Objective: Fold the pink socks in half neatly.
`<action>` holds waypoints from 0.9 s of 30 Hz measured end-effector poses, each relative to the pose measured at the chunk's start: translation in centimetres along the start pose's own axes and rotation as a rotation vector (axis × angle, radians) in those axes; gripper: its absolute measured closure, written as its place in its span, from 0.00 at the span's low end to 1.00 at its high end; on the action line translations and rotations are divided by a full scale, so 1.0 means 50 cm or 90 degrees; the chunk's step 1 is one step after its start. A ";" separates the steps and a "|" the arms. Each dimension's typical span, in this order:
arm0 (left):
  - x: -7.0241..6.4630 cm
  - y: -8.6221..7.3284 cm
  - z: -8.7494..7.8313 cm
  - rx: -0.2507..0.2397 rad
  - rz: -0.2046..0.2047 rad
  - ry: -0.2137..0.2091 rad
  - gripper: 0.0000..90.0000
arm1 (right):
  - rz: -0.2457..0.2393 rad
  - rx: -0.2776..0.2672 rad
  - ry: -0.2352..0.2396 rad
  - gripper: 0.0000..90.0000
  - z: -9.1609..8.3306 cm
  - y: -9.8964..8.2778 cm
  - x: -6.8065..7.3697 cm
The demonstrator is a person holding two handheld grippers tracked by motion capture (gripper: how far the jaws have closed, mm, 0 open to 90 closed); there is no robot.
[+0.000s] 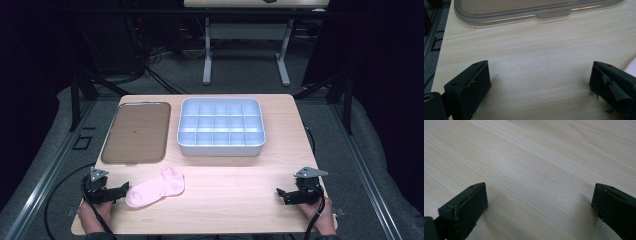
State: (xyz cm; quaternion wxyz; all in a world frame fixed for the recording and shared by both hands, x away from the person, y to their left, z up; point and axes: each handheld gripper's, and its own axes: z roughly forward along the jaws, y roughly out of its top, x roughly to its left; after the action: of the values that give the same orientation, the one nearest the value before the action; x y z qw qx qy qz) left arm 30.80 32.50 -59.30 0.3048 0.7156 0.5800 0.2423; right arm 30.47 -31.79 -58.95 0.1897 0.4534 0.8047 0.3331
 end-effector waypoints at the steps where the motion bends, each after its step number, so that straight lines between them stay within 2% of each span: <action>1: 0.000 0.000 0.000 0.000 0.000 0.000 0.04 | 0.000 0.000 0.000 0.00 0.000 0.000 0.000; 22: 0.002 0.000 -0.001 0.000 -0.004 0.003 0.04 | 0.005 0.002 -0.003 0.00 0.001 0.001 0.000; 27: 0.010 0.005 -0.005 0.006 -0.013 -0.017 0.03 | 0.005 0.002 -0.003 0.00 0.001 0.001 0.000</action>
State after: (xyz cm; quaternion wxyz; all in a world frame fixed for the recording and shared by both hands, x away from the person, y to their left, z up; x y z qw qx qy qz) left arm 30.87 32.99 -58.95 0.3118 0.7142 0.5841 0.2272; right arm 30.53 -31.75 -58.95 0.1894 0.4578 0.8028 0.3317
